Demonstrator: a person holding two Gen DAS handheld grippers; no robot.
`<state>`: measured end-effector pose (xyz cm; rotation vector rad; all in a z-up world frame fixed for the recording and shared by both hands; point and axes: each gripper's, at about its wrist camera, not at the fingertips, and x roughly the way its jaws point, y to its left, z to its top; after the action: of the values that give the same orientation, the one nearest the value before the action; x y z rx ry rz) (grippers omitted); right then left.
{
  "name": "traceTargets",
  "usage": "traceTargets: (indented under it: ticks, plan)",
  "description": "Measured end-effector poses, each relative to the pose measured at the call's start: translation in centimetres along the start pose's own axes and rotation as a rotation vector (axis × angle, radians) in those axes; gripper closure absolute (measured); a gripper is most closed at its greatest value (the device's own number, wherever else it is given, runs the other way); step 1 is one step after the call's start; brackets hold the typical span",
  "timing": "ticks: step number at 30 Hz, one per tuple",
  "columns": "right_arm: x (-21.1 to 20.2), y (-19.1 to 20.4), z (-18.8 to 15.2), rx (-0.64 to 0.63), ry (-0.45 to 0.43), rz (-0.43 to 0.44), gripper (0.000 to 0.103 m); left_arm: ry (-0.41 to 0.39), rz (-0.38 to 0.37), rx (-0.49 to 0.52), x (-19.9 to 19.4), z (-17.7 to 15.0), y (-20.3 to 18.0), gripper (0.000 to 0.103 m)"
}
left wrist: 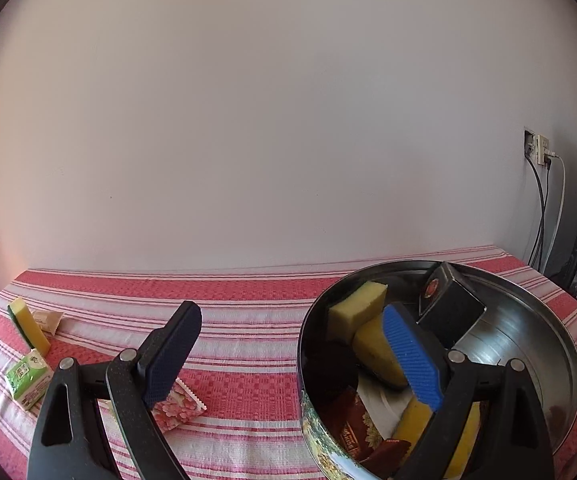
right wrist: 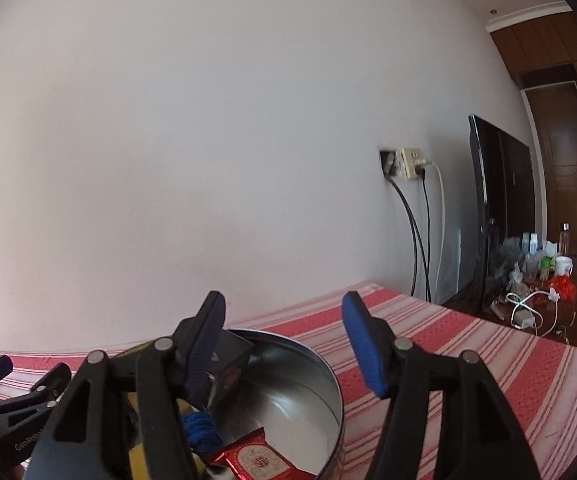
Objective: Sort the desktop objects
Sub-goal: 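Carry the sock and black box over the tin and open both tools, then move both open tools back toward the remaining items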
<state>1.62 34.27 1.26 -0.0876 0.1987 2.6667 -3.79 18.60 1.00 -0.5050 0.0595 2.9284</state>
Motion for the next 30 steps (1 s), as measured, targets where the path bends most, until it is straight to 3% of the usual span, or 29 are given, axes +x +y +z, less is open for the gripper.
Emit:
traceTargets:
  ticks: [1,2,4,8,12,15,24,30]
  plan:
    - [-0.6,0.3,0.0,0.005,-0.019,0.01,0.036,-0.008,0.012,0.007,-0.1,0.0,-0.1,0.009]
    - [-0.9,0.4,-0.1,0.025,-0.028,0.026,0.024,-0.013,0.023,0.012,-0.2,0.0,-0.1,0.009]
    - [-0.9,0.6,-0.3,0.076,0.004,0.053,0.018,-0.013,0.027,0.009,-0.2,-0.2,0.3,0.009]
    - [-0.9,1.2,-0.6,0.103,0.042,0.083,0.018,-0.027,0.042,0.009,-0.5,-0.6,0.7,0.009]
    - [-2.0,2.7,-0.9,0.015,0.001,0.049,0.018,-0.06,0.047,0.005,-1.6,-1.1,1.4,0.009]
    - [-2.4,3.2,-1.0,-0.014,-0.028,0.029,0.011,-0.067,0.051,-0.02,-2.2,-1.3,2.3,0.009]
    - [-3.3,5.3,-1.6,-0.088,-0.002,0.072,0.009,-0.067,0.035,-0.036,-4.7,-1.7,4.0,0.009]
    - [-4.3,6.6,-2.0,-0.064,0.039,0.128,0.01,-0.036,0.03,-0.036,-4.7,-2.0,5.3,0.009]
